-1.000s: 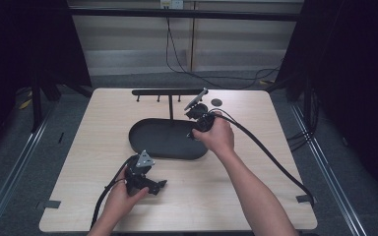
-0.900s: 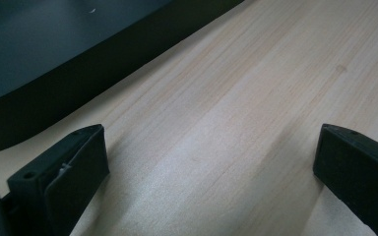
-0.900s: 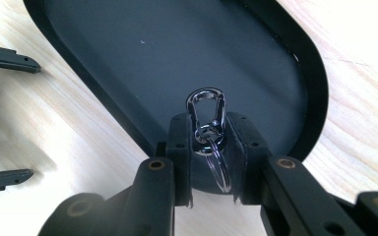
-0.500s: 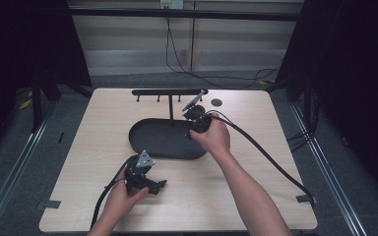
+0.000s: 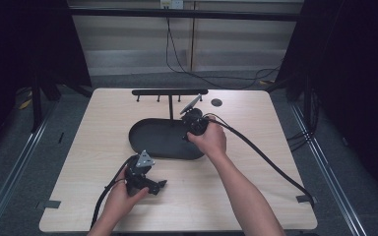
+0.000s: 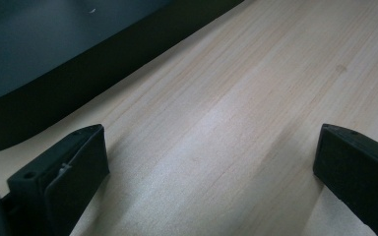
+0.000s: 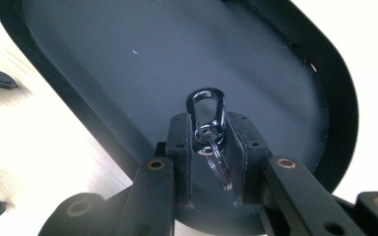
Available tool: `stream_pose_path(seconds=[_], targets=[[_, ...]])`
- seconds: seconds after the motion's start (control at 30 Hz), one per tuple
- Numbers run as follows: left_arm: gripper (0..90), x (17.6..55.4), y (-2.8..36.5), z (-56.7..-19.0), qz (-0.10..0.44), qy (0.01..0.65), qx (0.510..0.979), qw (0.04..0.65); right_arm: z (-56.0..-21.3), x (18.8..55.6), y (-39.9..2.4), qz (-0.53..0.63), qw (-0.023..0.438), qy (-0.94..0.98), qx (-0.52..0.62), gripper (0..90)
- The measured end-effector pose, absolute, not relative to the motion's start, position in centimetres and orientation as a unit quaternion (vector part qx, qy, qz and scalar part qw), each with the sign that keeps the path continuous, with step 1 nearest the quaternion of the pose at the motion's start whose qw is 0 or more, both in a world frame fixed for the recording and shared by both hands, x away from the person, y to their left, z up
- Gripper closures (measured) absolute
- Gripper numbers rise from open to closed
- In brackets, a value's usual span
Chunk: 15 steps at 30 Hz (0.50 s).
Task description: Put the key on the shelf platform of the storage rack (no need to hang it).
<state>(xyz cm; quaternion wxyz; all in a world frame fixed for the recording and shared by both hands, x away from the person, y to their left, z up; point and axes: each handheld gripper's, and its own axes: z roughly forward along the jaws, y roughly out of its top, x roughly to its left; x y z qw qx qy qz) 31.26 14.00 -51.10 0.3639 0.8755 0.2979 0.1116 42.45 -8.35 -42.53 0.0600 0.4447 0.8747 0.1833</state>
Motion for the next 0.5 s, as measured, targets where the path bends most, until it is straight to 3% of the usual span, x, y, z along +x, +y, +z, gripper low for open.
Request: stream_pose_path(seconds=[0.5], targets=[[0.0,31.2,14.0,-51.1,0.112,0.298,0.875,0.364,-45.1,43.2,-7.6,0.181,0.052,0.878,0.441,73.3]])
